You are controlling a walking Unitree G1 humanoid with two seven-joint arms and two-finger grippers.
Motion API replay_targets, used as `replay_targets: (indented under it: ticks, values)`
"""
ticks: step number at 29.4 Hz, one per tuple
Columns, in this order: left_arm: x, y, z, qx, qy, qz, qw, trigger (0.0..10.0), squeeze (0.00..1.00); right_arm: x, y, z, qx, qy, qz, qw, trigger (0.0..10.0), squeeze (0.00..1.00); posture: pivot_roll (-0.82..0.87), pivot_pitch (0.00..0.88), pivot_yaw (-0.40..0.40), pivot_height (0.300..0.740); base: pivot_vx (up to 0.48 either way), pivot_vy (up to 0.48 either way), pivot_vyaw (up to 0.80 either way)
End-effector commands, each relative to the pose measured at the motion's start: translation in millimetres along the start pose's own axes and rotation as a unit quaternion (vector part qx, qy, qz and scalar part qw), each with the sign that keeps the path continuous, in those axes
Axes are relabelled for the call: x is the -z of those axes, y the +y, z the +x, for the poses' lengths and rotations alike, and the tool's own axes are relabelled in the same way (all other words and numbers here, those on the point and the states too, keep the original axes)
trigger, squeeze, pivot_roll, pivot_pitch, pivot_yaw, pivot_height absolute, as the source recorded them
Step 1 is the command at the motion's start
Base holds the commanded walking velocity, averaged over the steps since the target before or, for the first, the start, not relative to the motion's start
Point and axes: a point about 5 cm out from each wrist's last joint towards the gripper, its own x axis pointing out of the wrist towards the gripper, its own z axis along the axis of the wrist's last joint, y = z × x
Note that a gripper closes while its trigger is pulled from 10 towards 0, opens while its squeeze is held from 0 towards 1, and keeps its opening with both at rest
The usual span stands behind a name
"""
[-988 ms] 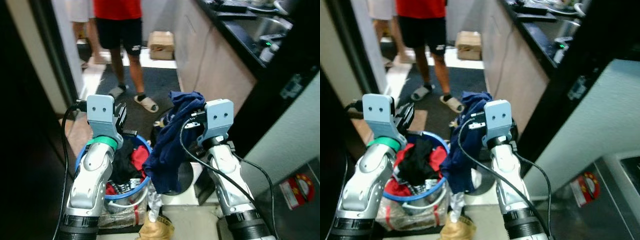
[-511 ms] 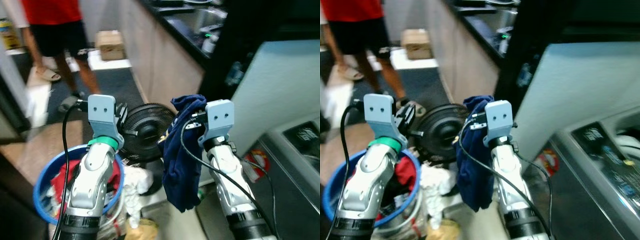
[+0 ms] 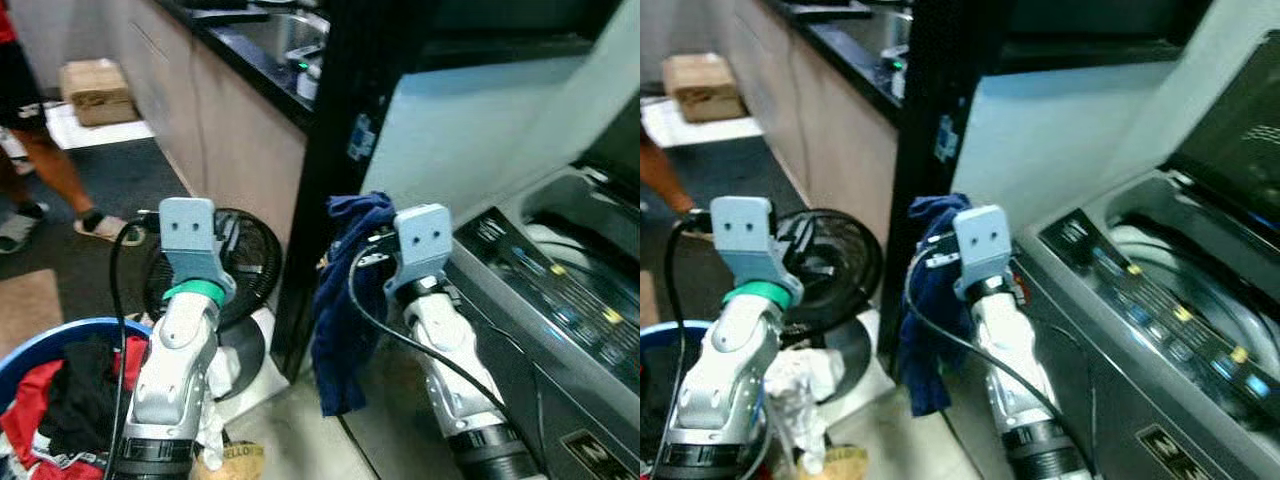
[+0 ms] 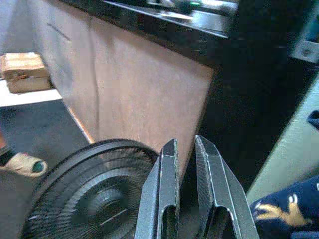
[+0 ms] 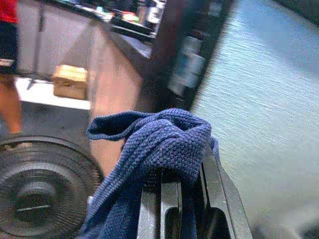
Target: Clothes washing
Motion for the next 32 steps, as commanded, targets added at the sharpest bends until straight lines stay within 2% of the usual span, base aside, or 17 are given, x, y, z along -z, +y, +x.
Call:
replay_targets:
  ticks: [1,7,13,18,30,32]
  values:
    - [-1.6,-5.4,-0.5,0.009,-0.003,0.002,1.000,10.0,0.00,-5.4,-3.6,3.4,0.003,-0.011,-0.001,1.000,10.0,0.00,0.14,0.000,-0.121,0.740,0.000,0.000,-0.80]
    - [-2.9,-4.8,0.6,0.008,-0.005,0.002,1.000,10.0,0.00,-7.0,-3.3,5.0,0.003,-0.014,-0.001,1.000,10.0,0.00,0.13,0.000,-0.116,0.740,0.000,0.000,-0.80]
    - [-12.0,-8.4,10.4,0.014,-0.024,-0.004,1.000,10.0,0.00,-14.4,-12.6,7.9,0.014,-0.025,-0.010,1.000,10.0,0.00,0.07,0.000,-0.108,0.740,0.000,0.000,-0.80]
    - [-12.2,-11.2,12.1,0.020,-0.025,-0.004,0.999,10.0,0.00,-14.5,-15.4,7.4,0.020,-0.025,-0.013,0.999,10.0,0.00,0.05,0.000,-0.093,0.740,0.000,0.000,-0.80]
    - [-21.2,-11.2,16.5,0.030,-0.039,0.012,0.999,10.0,0.00,-19.6,-18.6,12.5,0.042,-0.037,-0.008,0.998,10.0,0.00,0.11,0.000,-0.067,0.740,0.000,0.000,-0.80]
    - [-24.6,-10.9,17.5,0.034,-0.044,0.018,0.998,10.0,0.00,-21.5,-20.4,14.3,0.053,-0.042,-0.001,0.998,10.0,0.00,0.13,0.000,-0.057,0.740,0.000,0.000,0.00]
